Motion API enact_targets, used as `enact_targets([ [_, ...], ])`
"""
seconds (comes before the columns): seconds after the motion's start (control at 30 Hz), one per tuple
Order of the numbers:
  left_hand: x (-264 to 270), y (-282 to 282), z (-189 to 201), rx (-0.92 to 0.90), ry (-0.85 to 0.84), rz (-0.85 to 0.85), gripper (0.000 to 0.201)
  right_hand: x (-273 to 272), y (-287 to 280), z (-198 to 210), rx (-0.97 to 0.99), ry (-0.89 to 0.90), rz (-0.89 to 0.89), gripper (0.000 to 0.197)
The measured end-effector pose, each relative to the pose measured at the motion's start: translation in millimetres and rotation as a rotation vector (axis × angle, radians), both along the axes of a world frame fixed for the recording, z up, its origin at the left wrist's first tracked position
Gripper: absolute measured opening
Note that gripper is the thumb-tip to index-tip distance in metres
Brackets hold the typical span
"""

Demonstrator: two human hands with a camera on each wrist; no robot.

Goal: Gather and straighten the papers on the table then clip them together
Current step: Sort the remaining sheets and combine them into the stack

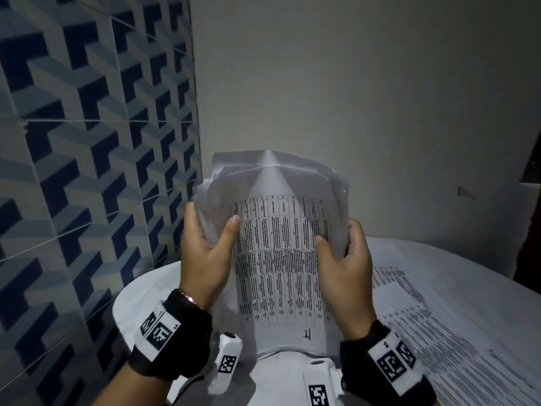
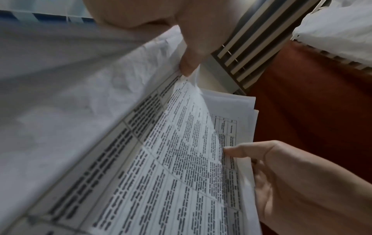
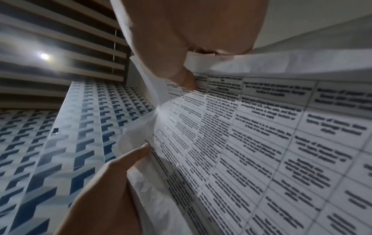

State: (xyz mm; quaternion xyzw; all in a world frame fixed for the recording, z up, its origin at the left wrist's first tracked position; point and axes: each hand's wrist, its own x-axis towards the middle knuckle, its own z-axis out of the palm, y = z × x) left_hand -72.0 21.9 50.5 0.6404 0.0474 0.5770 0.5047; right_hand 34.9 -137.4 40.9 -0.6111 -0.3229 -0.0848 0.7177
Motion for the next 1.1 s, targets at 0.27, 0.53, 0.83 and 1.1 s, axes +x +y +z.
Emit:
enact_targets([
  [0.27,-19,10,-46,-0.077,0.249,-0.066,0.053,6,-12,-22,-0.175,0.246,0.153,0.039],
  [0.53,-12,17,-48,-0.171,0.225,-0.070,0.057,9,-5,-19,-0.119,0.284,0.176,0.013],
  [0.83,-11,18,-69,-0.250,0.293,-0.098,0.052,10,-11,-40,-0.291,0.363,0.182,0.026],
  [1.1,-8,-4,-25,-0.091,0.113,0.066,0.044,0,-4,5,-0.132,0.064,0.057,0.015],
])
